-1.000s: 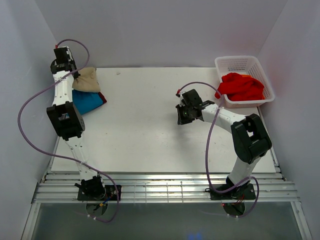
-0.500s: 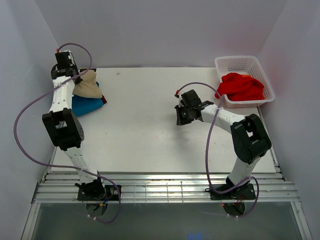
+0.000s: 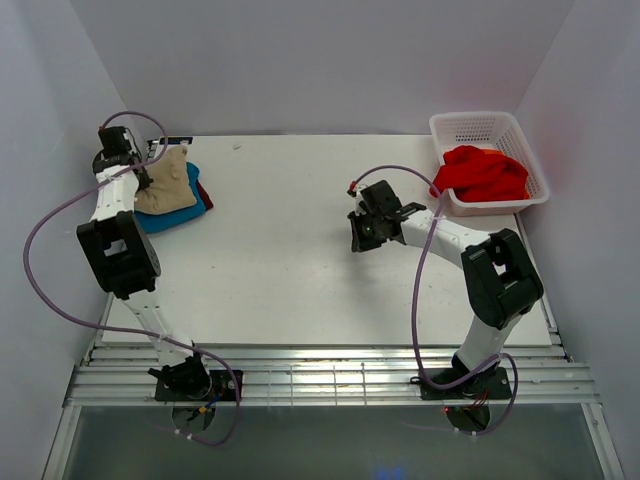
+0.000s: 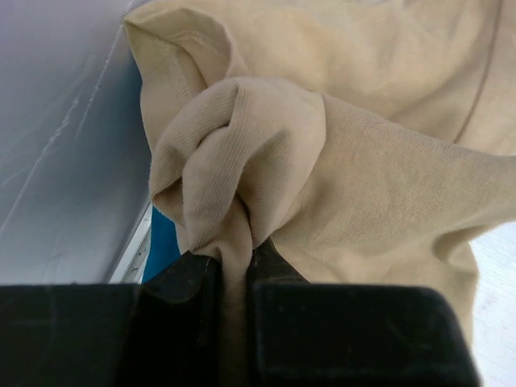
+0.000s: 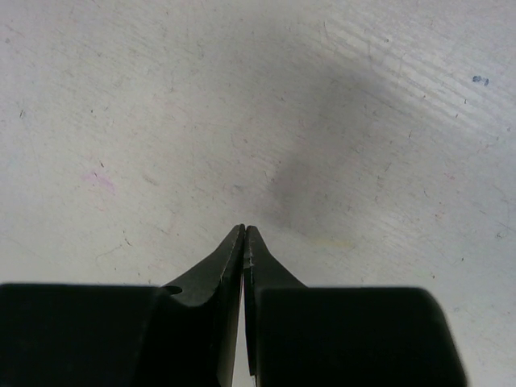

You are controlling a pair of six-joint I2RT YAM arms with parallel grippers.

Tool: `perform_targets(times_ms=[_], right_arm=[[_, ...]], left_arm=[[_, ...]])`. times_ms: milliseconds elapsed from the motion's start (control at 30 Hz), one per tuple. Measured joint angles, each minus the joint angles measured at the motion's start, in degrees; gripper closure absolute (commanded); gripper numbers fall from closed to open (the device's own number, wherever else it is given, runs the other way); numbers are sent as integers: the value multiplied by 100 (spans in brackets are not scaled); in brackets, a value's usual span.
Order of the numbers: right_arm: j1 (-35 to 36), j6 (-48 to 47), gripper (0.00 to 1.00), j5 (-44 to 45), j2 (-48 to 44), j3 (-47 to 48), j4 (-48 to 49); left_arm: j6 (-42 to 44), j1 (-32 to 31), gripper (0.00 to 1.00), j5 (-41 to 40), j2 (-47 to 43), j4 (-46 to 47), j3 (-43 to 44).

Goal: Fold and stack the t-shirts
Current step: Neatly place the folded tshirt to the corner

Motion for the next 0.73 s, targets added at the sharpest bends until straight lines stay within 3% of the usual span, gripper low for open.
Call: perform_targets(times_ms=[100,133,233,267,300,333,533,733], right_arm=[[4,-2,91,46,-129,-111,2],[4,-2,89,68,-195,-162,-15],[4,-13,81,131,-356,-273,-57],[4,-20,78,160,-389,-284,-66],[4,-24,78,177,-413,-284,-81],[4,-35,77,201,-433,-282,-87],[31,-59,77,577,-485,291,-636],[37,-151,80,1147,-876,1193,-881]], left_arm=[[-37,59,90,2,310,61,103],[-59,72,73,-7,380,63,103],[-138,76,48,-118,476,79,50],[-203,79,26,-192,457,74,26],[-214,83,21,-269,433,70,7],[-302,83,3,-396,400,72,-17],[-610,87,2,-1200,-402,-42,-81],[-883,87,2,-1419,-2264,551,-232]])
